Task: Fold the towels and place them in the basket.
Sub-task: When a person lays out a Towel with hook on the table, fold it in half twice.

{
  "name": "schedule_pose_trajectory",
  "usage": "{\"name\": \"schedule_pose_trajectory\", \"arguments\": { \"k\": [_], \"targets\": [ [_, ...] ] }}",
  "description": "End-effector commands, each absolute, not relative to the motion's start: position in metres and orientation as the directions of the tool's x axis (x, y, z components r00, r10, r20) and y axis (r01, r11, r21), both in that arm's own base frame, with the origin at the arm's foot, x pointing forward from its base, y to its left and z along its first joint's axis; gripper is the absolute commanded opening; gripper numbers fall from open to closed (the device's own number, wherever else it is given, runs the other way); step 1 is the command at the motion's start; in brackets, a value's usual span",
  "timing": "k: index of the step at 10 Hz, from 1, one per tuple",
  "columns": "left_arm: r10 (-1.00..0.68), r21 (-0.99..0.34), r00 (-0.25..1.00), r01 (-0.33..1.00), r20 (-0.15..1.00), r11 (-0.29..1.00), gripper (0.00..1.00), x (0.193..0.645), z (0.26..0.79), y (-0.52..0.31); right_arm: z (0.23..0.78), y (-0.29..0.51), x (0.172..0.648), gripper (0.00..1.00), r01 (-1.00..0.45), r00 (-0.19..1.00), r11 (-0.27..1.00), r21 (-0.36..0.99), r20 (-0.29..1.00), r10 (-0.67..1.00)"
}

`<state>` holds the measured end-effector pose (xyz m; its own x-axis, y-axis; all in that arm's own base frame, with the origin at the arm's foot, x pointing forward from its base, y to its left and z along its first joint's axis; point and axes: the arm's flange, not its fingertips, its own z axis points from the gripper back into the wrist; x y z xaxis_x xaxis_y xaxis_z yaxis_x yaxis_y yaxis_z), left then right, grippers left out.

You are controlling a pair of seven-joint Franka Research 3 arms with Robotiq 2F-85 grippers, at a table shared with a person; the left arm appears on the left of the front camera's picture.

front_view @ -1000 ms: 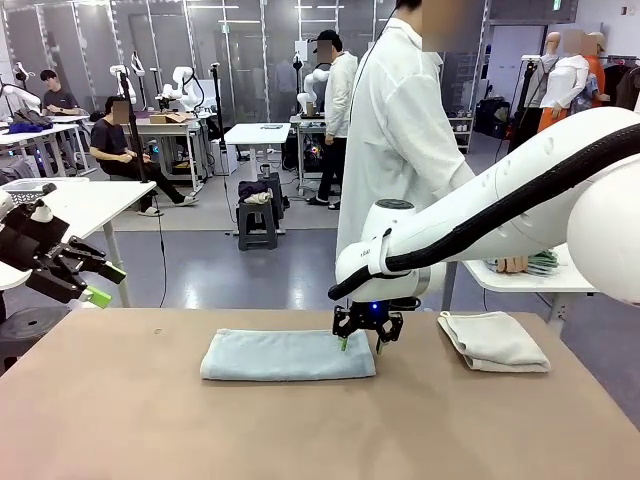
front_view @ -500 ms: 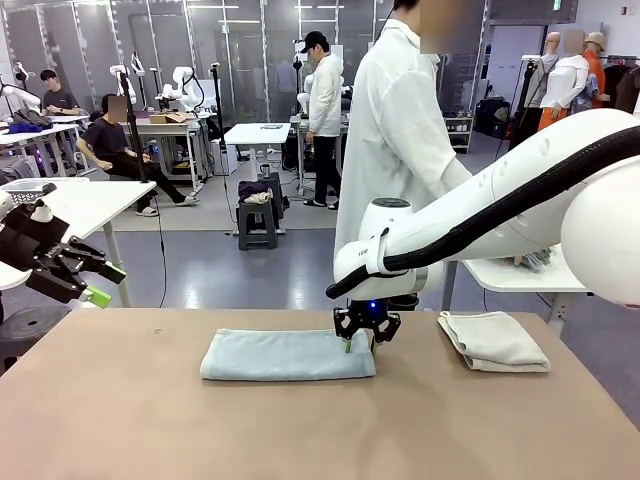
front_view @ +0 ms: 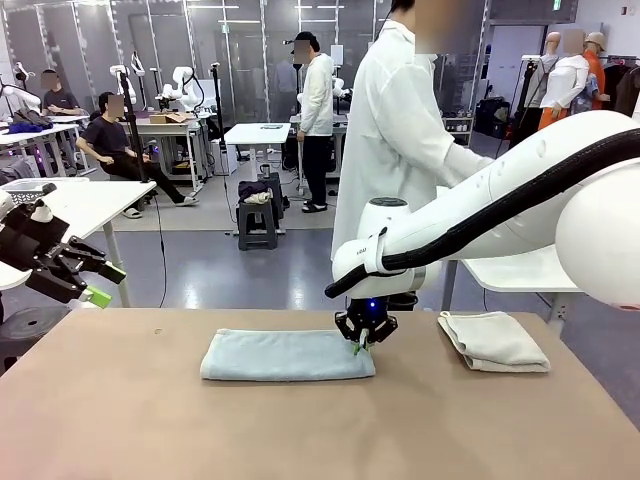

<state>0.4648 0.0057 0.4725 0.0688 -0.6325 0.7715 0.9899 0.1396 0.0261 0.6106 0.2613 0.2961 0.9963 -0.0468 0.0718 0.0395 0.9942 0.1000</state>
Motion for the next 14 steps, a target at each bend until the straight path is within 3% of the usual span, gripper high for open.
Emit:
{"name": "schedule_pose_trajectory", "arguments": {
  "k": [1, 14],
  "targets": [
    [-0.63, 0.03, 0.068, 0.989, 0.773, 0.143, 0.86, 0.4648, 0.4719, 0.006, 0.292, 0.2666, 0.6149, 0.0, 0.077, 0.994, 0.996, 0.05, 0.074, -0.08],
    [-0.63, 0.03, 0.068, 0.989, 0.773, 0.143, 0.86, 0.4648, 0.4719, 0.006, 0.2958, 0.2597, 0.6091, 0.0, 0.062, 0.993, 0.998, 0.006, 0.101, -0.062]
  ]
}}
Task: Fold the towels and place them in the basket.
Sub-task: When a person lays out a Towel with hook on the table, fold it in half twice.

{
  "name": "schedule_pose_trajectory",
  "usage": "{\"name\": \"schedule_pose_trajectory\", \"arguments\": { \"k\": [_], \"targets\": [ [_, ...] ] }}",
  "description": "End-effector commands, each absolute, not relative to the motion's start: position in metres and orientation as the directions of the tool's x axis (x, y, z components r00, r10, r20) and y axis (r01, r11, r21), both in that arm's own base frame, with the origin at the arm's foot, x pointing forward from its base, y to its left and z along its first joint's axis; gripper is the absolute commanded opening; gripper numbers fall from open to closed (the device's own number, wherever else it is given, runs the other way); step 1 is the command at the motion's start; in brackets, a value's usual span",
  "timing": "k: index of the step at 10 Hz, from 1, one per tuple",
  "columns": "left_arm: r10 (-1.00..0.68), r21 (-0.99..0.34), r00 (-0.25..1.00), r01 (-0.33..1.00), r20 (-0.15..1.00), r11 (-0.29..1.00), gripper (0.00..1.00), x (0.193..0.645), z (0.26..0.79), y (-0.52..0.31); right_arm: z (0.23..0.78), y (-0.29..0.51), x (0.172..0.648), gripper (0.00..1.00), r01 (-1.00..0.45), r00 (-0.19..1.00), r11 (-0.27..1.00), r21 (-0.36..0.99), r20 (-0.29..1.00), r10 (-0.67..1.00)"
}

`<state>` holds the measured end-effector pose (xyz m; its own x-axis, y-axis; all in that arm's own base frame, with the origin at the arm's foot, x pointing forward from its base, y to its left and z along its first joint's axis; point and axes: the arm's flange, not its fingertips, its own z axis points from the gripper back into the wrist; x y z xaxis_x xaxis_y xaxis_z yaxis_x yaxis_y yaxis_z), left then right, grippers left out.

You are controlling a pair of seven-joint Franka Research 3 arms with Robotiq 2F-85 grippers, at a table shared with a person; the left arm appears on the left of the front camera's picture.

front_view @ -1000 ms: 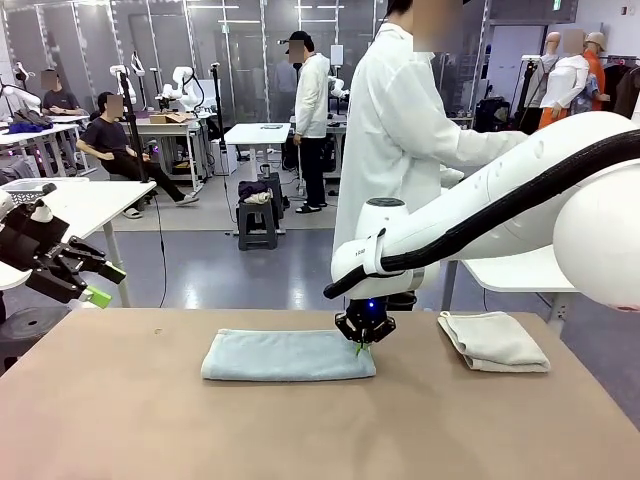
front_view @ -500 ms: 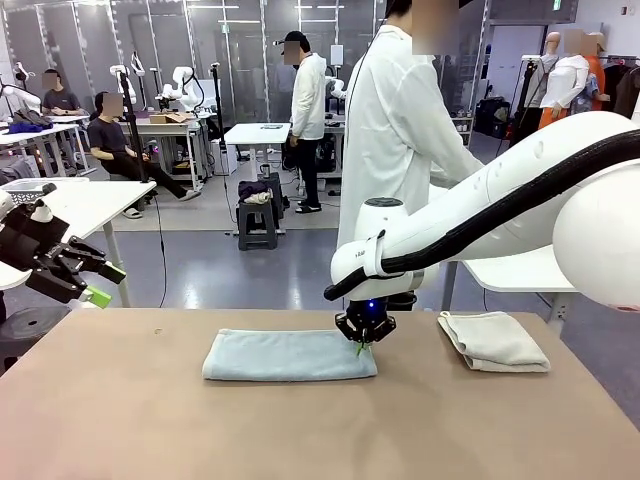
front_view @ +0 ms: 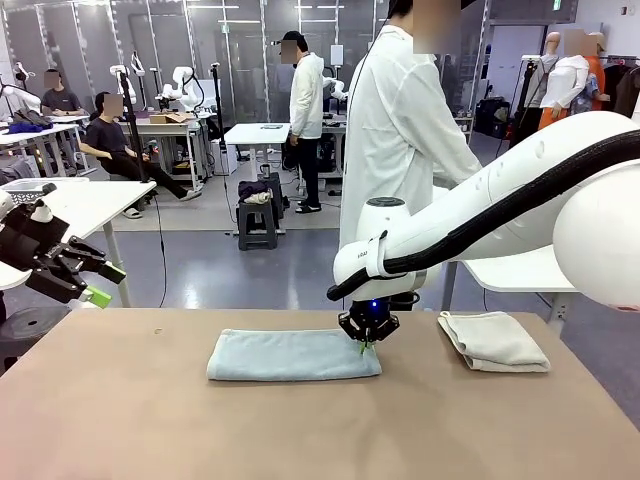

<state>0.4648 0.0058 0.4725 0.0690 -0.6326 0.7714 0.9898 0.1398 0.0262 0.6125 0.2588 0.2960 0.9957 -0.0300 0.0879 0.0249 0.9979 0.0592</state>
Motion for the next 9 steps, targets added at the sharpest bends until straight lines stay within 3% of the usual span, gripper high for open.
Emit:
{"name": "schedule_pose_trajectory", "arguments": {
  "k": [1, 5, 9],
  "targets": [
    [-0.63, 0.03, 0.068, 0.989, 0.773, 0.143, 0.86, 0.465, 0.472, 0.006, 0.295, 0.26, 0.609, 0.0, 0.065, 0.993, 0.998, 0.001, 0.101, -0.065],
    [-0.63, 0.03, 0.068, 0.989, 0.773, 0.143, 0.86, 0.465, 0.472, 0.006, 0.351, 0.318, 0.603, 0.0, 0.004, 0.989, 1.0, -0.023, 0.15, -0.001],
    [-0.63, 0.03, 0.068, 0.989, 0.773, 0.143, 0.86, 0.465, 0.472, 0.006, 0.378, 0.474, 0.606, 0.0, -0.141, 0.981, 0.988, -0.063, 0.129, 0.148]
  ]
}}
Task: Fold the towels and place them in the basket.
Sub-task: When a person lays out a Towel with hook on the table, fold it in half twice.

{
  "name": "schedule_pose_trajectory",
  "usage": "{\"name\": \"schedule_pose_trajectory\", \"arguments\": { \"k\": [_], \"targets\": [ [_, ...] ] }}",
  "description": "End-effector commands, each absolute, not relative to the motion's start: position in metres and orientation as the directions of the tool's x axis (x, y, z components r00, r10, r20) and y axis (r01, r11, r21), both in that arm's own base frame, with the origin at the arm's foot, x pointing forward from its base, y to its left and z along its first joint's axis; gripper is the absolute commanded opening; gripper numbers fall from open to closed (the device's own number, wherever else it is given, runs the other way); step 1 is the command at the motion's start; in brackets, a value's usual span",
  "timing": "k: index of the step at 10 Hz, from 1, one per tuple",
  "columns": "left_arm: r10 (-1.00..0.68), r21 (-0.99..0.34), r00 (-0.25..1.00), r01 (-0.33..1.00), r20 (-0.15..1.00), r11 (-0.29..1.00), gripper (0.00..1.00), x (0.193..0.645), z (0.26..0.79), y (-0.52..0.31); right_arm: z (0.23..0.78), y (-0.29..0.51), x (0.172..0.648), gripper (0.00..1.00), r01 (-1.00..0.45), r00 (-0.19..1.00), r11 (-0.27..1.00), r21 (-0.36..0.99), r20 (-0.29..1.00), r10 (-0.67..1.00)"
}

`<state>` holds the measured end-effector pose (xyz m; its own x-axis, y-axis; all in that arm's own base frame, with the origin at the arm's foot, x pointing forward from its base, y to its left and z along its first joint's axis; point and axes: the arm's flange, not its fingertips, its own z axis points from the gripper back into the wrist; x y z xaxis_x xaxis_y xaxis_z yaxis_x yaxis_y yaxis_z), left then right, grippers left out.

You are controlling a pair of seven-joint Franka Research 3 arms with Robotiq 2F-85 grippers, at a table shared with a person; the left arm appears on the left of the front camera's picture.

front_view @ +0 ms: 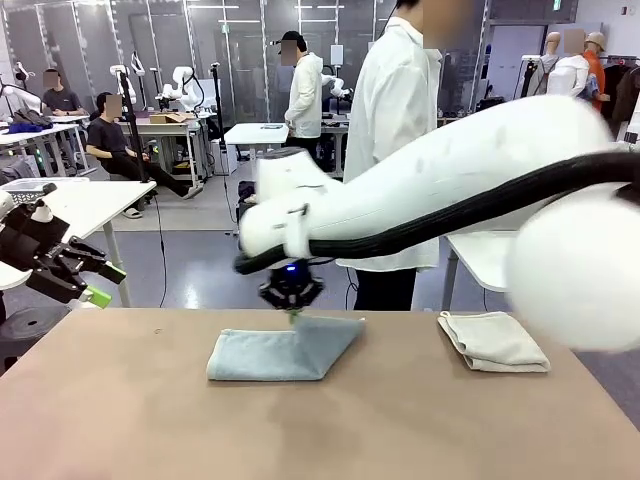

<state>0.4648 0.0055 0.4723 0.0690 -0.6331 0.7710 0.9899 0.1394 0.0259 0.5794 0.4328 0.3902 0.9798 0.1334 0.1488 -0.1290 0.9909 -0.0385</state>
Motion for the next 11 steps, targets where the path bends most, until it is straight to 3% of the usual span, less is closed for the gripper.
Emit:
{"name": "schedule_pose_trajectory", "arguments": {
  "k": [1, 5, 10, 11],
  "targets": [
    [-0.63, 0.03, 0.068, 0.989, 0.773, 0.143, 0.86, 0.465, 0.472, 0.006, 0.371, 0.514, 0.6, 0.0, -0.174, 0.979, 0.984, -0.036, 0.101, 0.176],
    [-0.63, 0.03, 0.068, 0.989, 0.773, 0.143, 0.86, 0.465, 0.472, 0.006, 0.33, 0.616, 0.57, 0.0, -0.194, 0.973, 0.981, 0.007, 0.126, 0.191],
    [-0.63, 0.03, 0.068, 0.989, 0.773, 0.143, 0.86, 0.465, 0.472, 0.006, 0.32, 0.614, 0.563, 0.0, -0.234, 0.97, 0.972, -0.029, 0.056, 0.235],
    [-0.63, 0.03, 0.068, 0.989, 0.773, 0.143, 0.86, 0.465, 0.472, 0.006, 0.321, 0.612, 0.563, 0.23, -0.246, 0.968, 0.969, 0.001, 0.061, 0.245]
  ]
}}
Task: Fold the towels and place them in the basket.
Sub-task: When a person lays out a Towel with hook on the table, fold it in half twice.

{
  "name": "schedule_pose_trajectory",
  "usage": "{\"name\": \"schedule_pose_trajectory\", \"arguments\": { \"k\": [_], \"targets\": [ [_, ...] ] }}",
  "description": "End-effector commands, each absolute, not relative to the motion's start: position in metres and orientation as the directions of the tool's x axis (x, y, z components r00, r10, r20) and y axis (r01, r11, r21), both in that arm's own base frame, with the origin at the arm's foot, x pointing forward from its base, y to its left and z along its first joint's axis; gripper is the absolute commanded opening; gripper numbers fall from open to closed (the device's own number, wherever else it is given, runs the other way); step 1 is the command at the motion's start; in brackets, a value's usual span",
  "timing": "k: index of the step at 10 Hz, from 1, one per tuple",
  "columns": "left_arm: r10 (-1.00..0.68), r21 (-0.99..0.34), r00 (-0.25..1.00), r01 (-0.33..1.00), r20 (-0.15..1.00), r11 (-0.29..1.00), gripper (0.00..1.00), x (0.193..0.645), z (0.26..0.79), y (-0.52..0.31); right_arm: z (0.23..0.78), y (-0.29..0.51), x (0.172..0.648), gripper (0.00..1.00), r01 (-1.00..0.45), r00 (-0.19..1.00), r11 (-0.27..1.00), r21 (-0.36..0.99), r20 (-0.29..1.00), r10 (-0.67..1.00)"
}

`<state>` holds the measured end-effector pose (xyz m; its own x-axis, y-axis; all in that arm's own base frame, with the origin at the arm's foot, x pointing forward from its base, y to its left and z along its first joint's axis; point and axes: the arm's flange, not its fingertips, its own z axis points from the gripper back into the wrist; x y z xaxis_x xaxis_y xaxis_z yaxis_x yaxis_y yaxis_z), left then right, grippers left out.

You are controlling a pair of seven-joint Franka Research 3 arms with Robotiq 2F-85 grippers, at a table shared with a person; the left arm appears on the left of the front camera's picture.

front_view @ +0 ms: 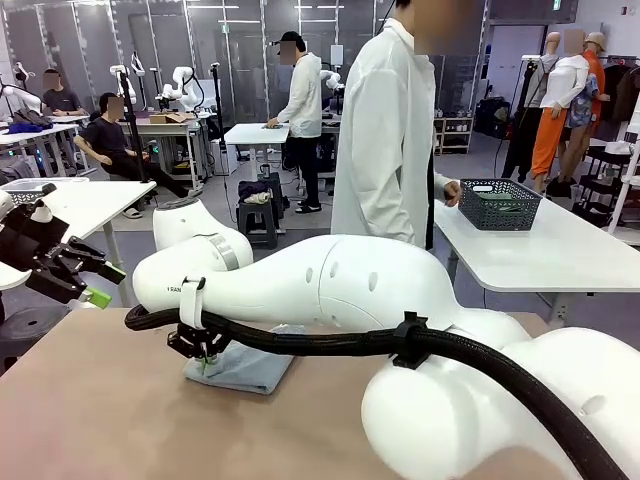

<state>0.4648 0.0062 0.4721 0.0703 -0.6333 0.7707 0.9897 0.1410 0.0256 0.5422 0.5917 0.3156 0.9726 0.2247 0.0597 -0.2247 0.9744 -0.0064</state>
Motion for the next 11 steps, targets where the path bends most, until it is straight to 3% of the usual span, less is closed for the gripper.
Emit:
{"name": "schedule_pose_trajectory", "arguments": {
  "k": [1, 2, 3, 4, 5, 6, 7, 11],
  "targets": [
    [-0.63, 0.03, 0.068, 0.989, 0.773, 0.143, 0.86, 0.465, 0.472, 0.006, 0.323, 0.611, 0.561, 0.23, -0.248, 0.966, 0.968, 0.019, 0.075, 0.246],
    [-0.63, 0.03, 0.068, 0.989, 0.773, 0.143, 0.86, 0.465, 0.472, 0.006, 0.325, 0.609, 0.56, 0.43, -0.25, 0.966, 0.968, 0.023, 0.081, 0.247],
    [-0.63, 0.03, 0.068, 0.989, 0.773, 0.143, 0.86, 0.465, 0.472, 0.006, 0.328, 0.606, 0.559, 0.27, -0.249, 0.966, 0.968, 0.03, 0.082, 0.246],
    [-0.63, 0.03, 0.068, 0.989, 0.773, 0.143, 0.86, 0.465, 0.472, 0.006, 0.335, 0.597, 0.558, 0.63, -0.247, 0.966, 0.968, 0.037, 0.084, 0.243],
    [-0.63, 0.03, 0.068, 0.989, 0.773, 0.143, 0.86, 0.465, 0.472, 0.006, 0.344, 0.585, 0.558, 0.47, -0.237, 0.968, 0.97, 0.047, 0.098, 0.232],
    [-0.63, 0.03, 0.068, 0.989, 0.773, 0.143, 0.86, 0.465, 0.472, 0.006, 0.354, 0.572, 0.56, 0.83, -0.204, 0.974, 0.978, 0.048, 0.112, 0.198],
    [-0.63, 0.03, 0.068, 0.989, 0.773, 0.143, 0.86, 0.465, 0.472, 0.006, 0.361, 0.562, 0.567, 0.57, -0.149, 0.981, 0.988, 0.032, 0.126, 0.144],
    [-0.63, 0.03, 0.068, 0.989, 0.773, 0.143, 0.86, 0.465, 0.472, 0.006, 0.379, 0.513, 0.592, 0.57, 0.149, 0.978, 0.987, 0.06, 0.135, -0.156]
  ]
}}
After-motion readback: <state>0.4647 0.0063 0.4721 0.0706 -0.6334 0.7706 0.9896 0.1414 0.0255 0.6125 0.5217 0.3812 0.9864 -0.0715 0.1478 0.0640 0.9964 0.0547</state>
